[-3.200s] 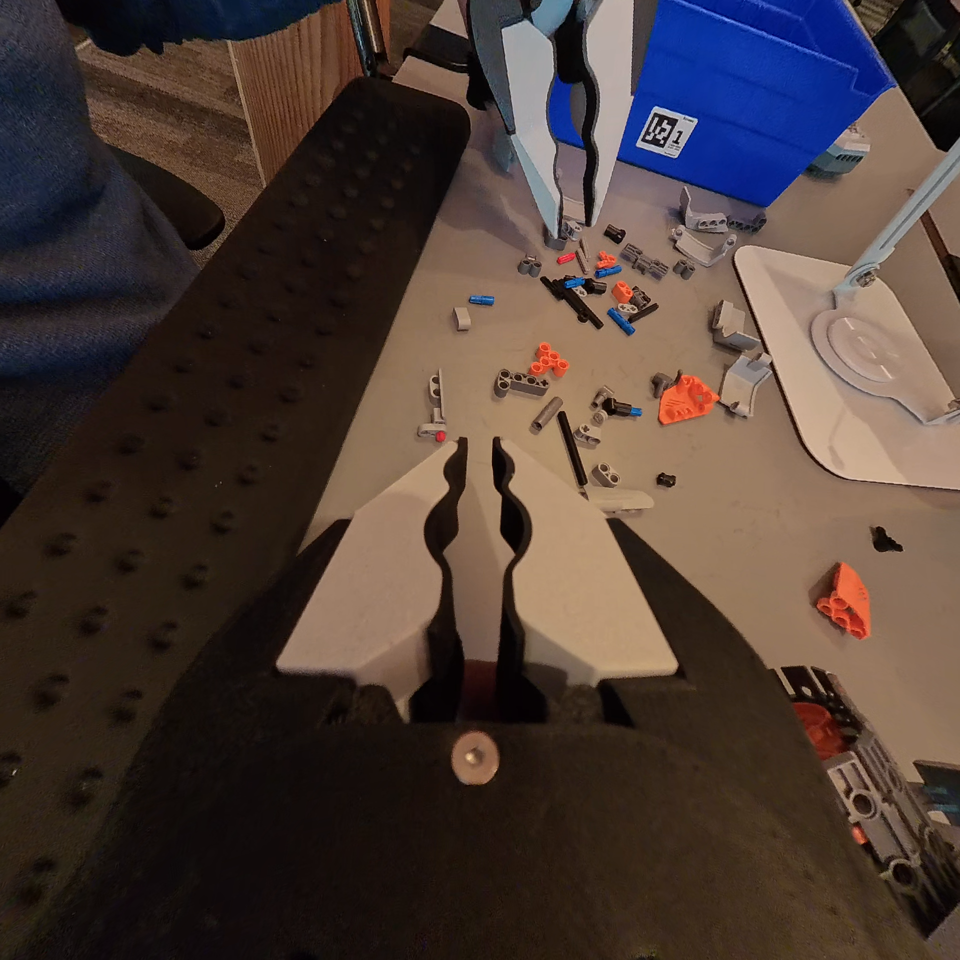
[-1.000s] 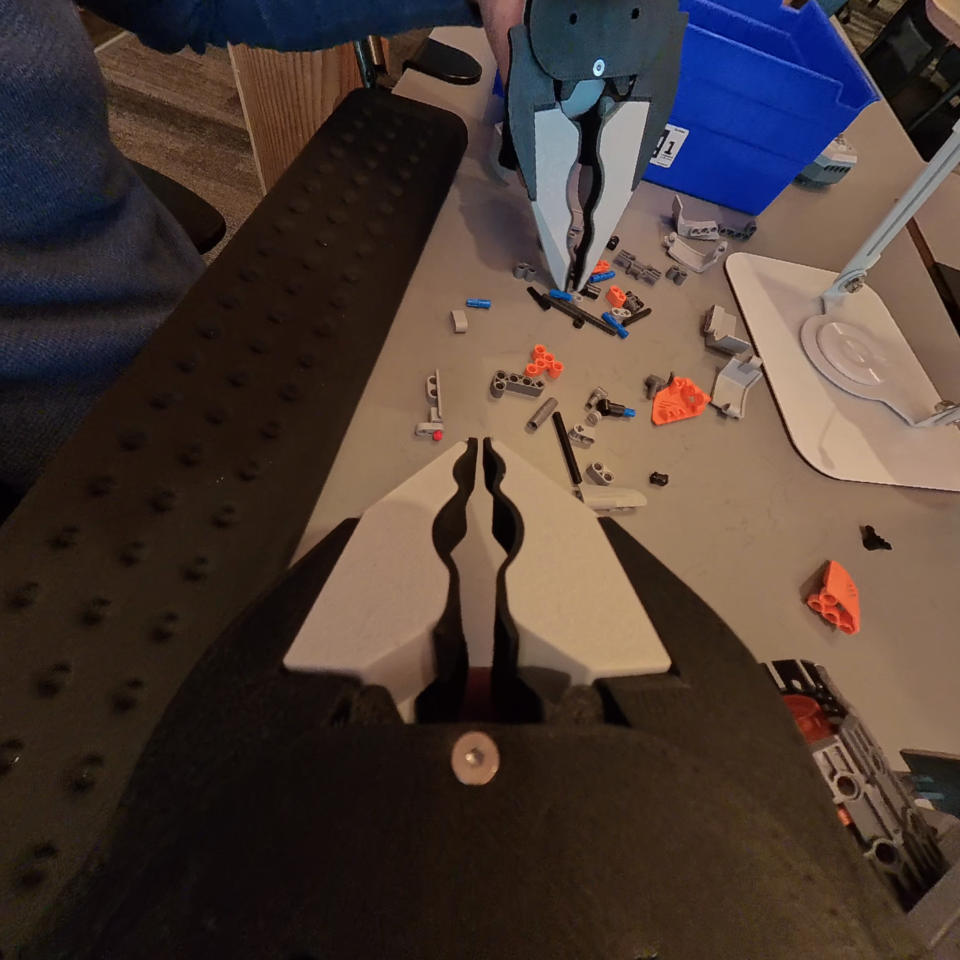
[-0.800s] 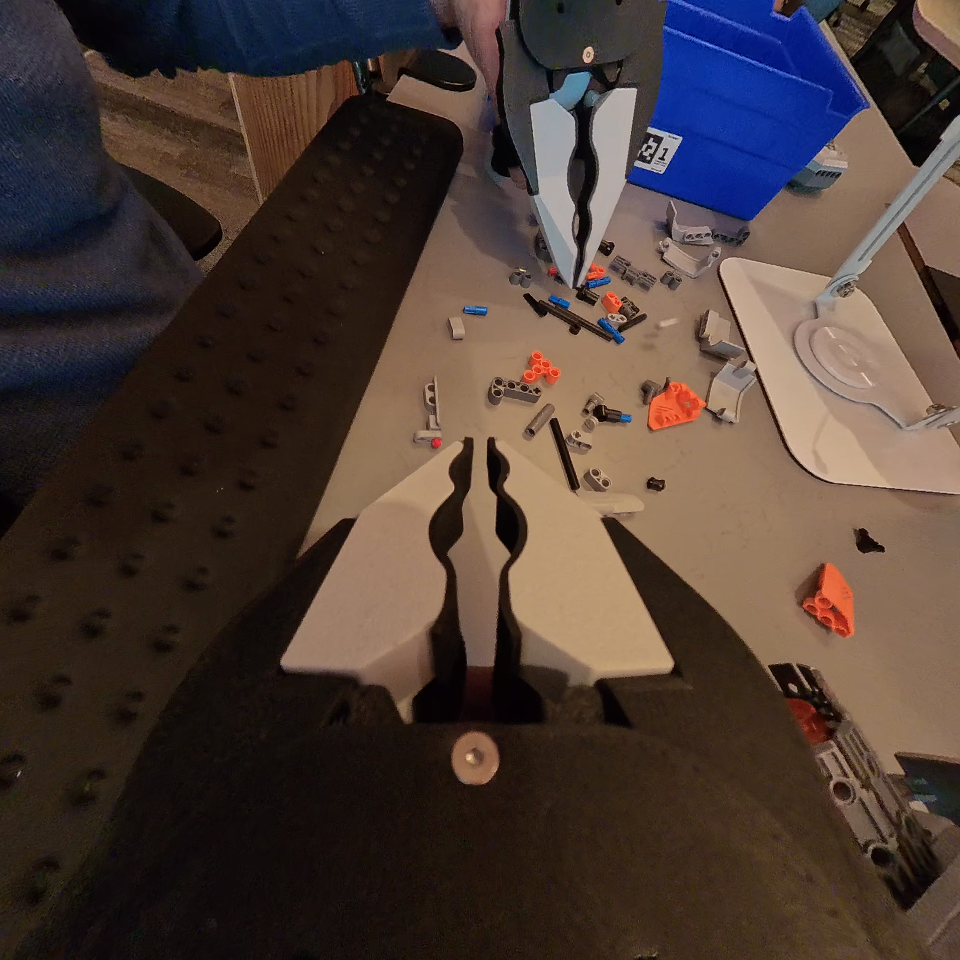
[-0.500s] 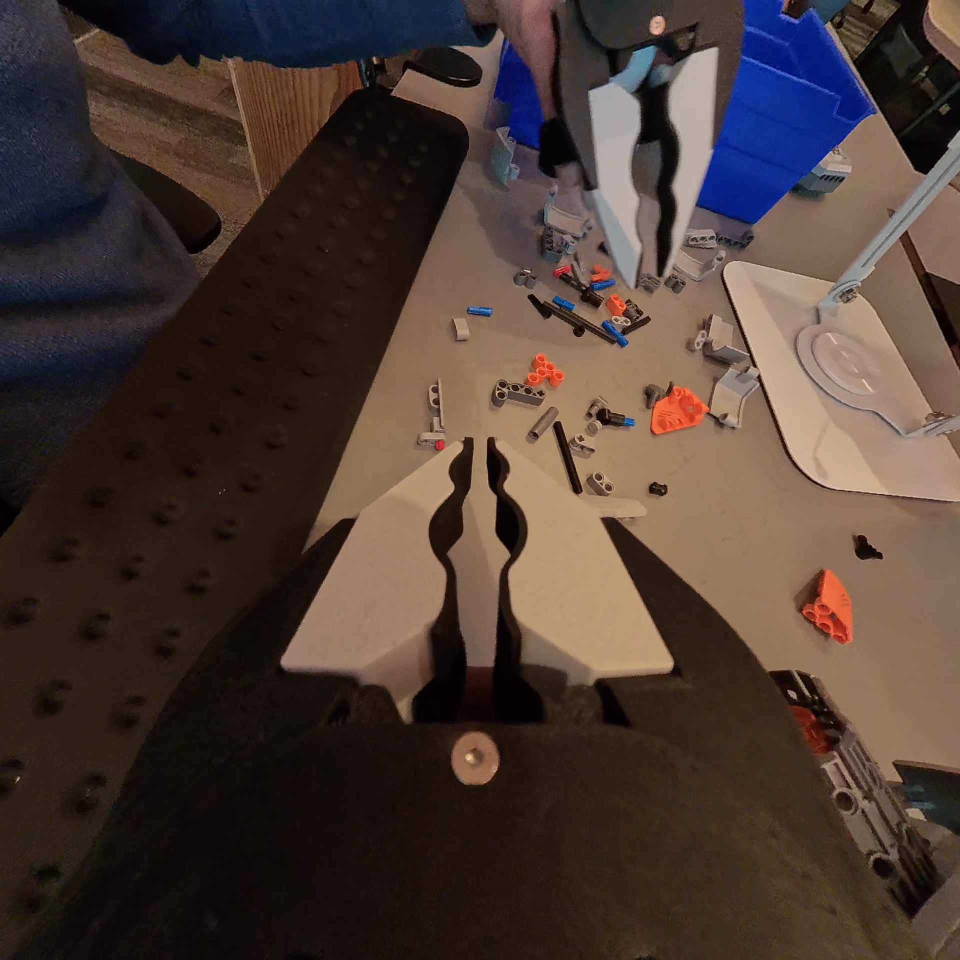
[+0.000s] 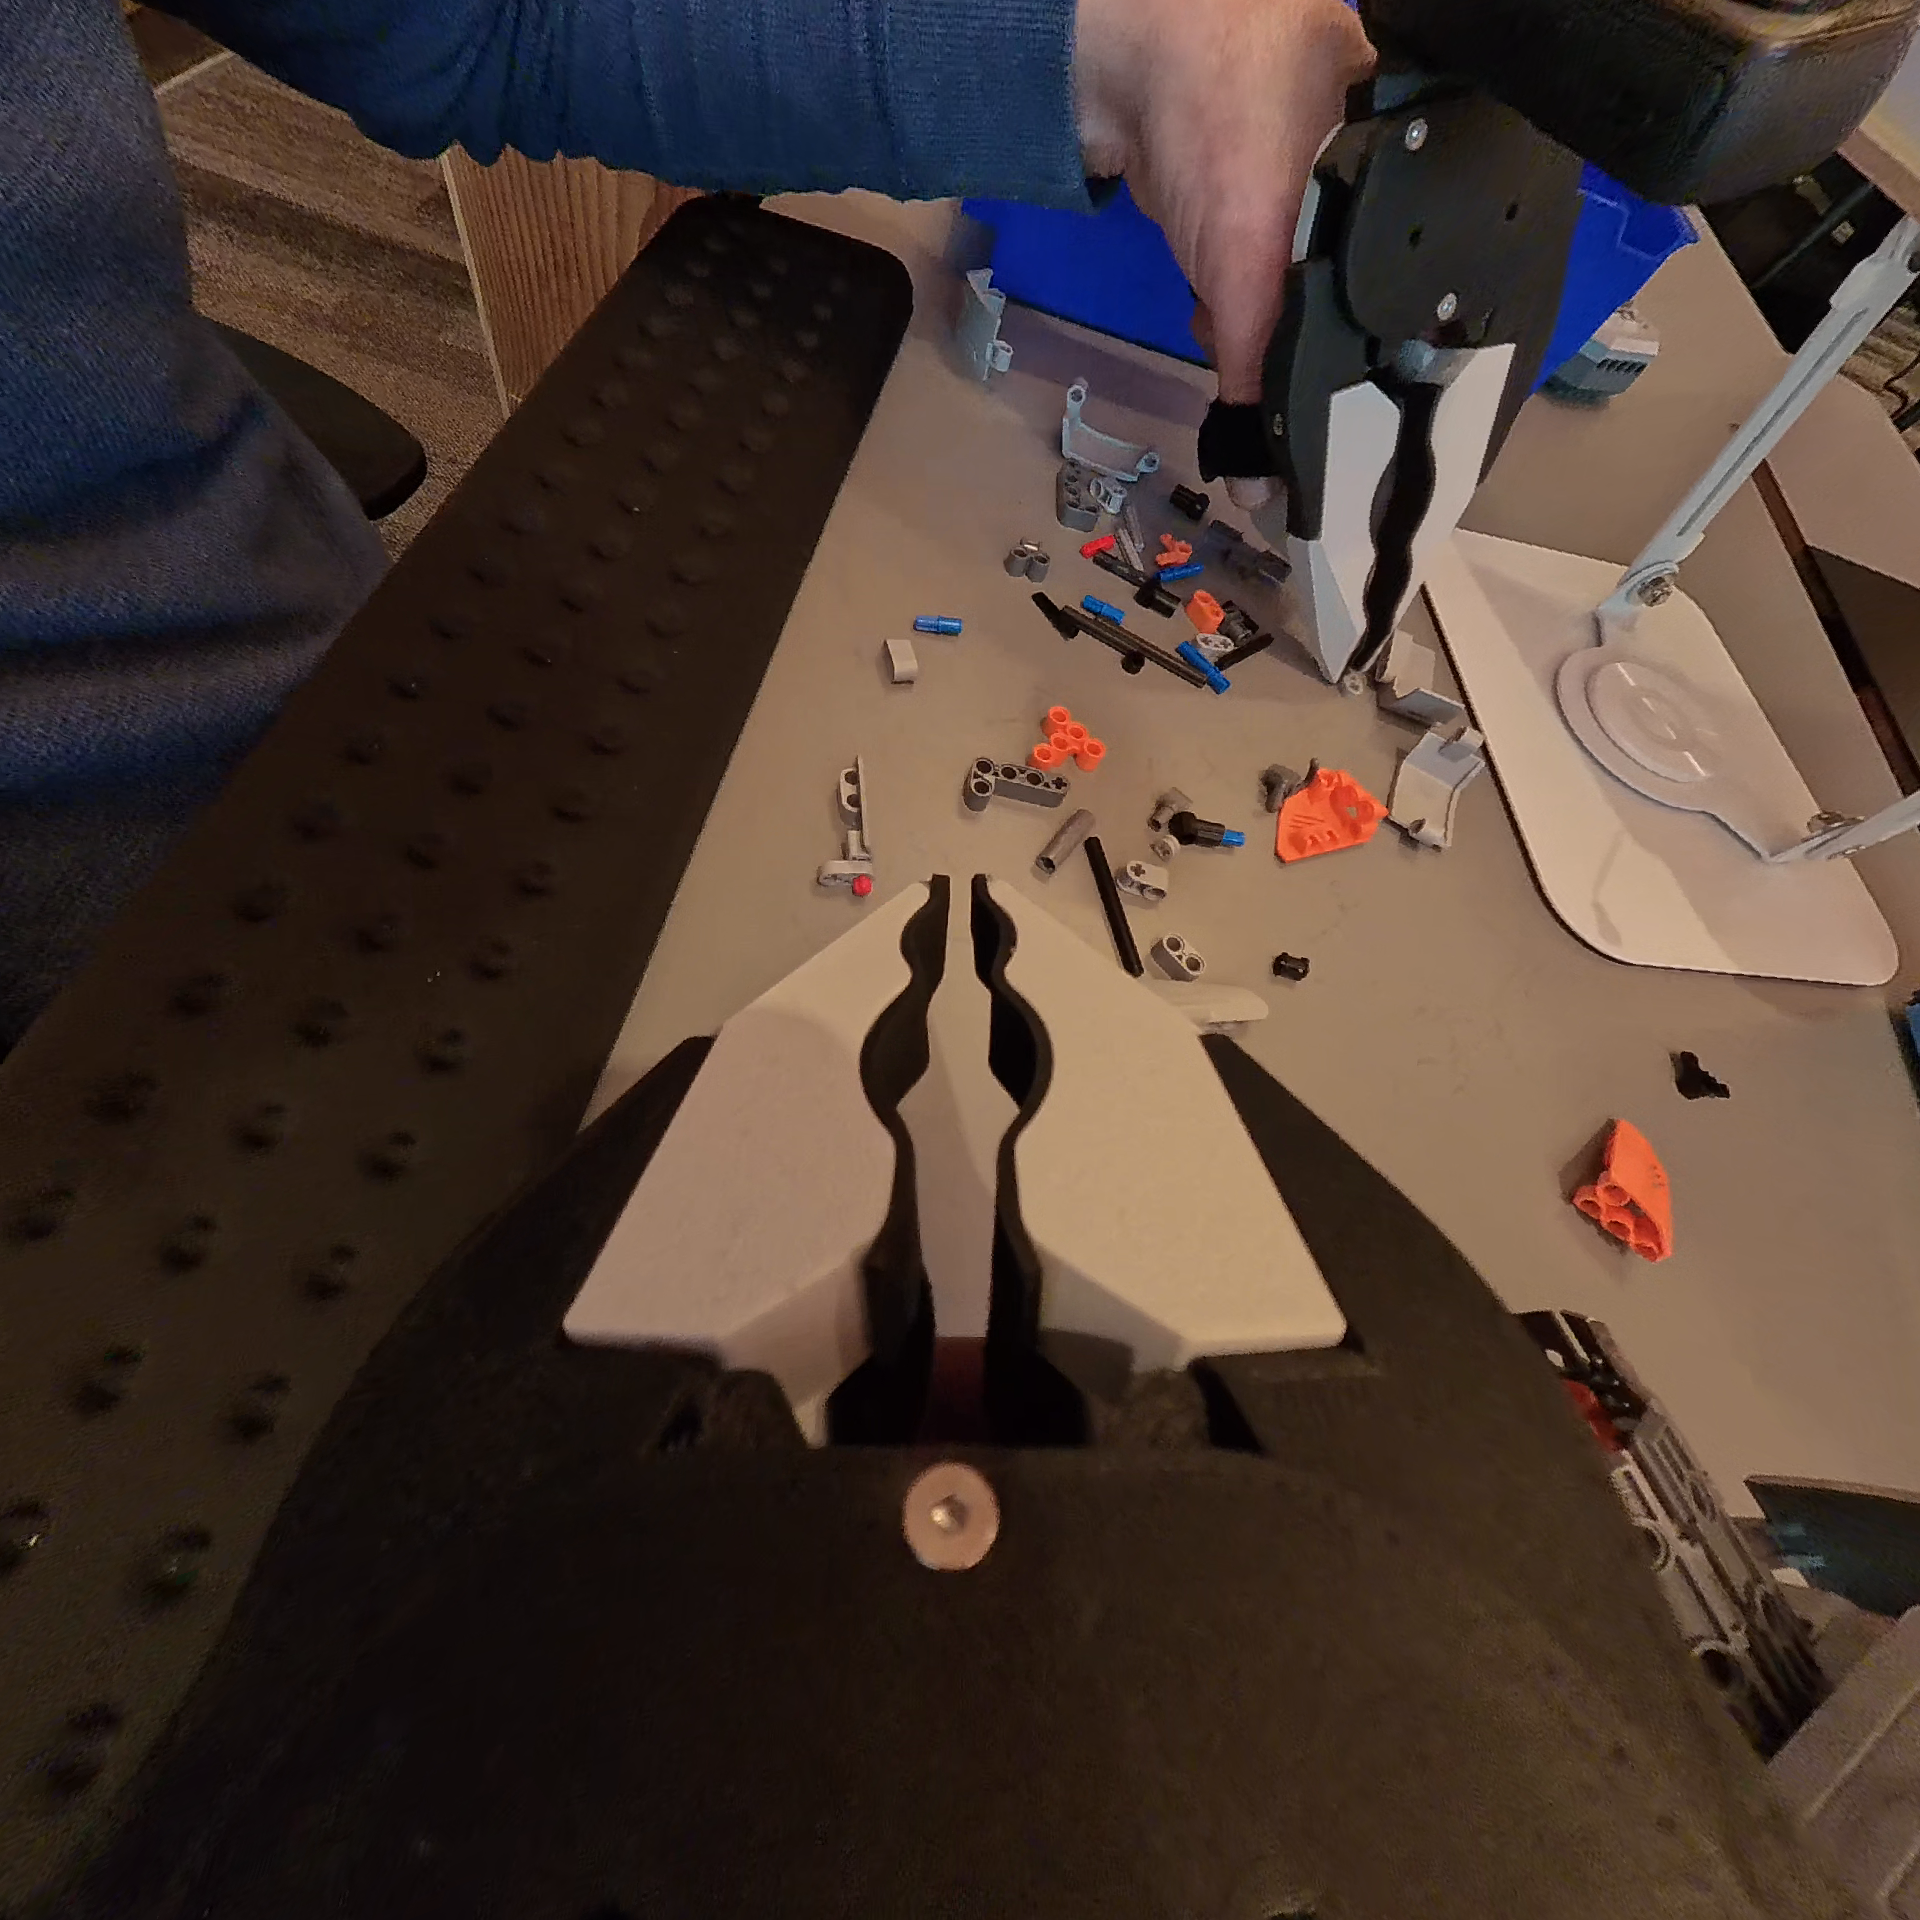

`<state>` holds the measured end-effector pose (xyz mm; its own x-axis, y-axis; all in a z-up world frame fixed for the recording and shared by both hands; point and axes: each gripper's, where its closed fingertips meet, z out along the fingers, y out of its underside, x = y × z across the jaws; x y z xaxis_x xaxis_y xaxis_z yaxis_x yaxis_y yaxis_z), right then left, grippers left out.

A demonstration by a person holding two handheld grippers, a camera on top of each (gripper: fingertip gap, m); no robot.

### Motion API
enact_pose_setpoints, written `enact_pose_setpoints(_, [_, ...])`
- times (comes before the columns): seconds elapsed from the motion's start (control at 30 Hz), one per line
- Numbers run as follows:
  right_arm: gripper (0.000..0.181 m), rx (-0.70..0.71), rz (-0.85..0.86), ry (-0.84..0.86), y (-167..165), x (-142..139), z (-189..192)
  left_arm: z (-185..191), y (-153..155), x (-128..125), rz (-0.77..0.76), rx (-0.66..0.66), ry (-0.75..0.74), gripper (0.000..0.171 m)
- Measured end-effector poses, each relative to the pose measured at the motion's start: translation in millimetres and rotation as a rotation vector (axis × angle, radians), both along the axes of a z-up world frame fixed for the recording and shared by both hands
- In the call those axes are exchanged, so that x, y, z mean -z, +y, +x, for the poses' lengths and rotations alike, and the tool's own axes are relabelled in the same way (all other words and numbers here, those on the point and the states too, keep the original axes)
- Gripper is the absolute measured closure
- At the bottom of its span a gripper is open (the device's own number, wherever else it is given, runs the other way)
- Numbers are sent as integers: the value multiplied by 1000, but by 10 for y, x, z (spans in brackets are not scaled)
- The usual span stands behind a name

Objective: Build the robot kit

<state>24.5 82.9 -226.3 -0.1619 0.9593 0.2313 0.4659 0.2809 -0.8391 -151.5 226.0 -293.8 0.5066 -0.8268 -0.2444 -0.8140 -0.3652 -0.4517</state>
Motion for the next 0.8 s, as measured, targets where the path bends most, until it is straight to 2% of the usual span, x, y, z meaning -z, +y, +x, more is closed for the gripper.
enact_pose_setpoints(0.27, [180,4,-6,1,17,11,-5,83,-46,0,-8,35,-40,167])
enact_pose_setpoints(0.4, [177,18,3,20,29,-29,-22,218,-177,-69,-22,36,-133,167])
enact_pose_setpoints(0.53, [170,84,77,53,105,-92,-103,575,-425,-341,-26,58,-337,168])
enact_pose_setpoints(0.7, [158,230,295,94,306,-197,-201,1187,-798,-851,-78,86,-746,171])
enact_pose_setpoints(0.8, [157,255,310,61,331,-136,-224,1371,-926,-920,-122,96,-829,171])
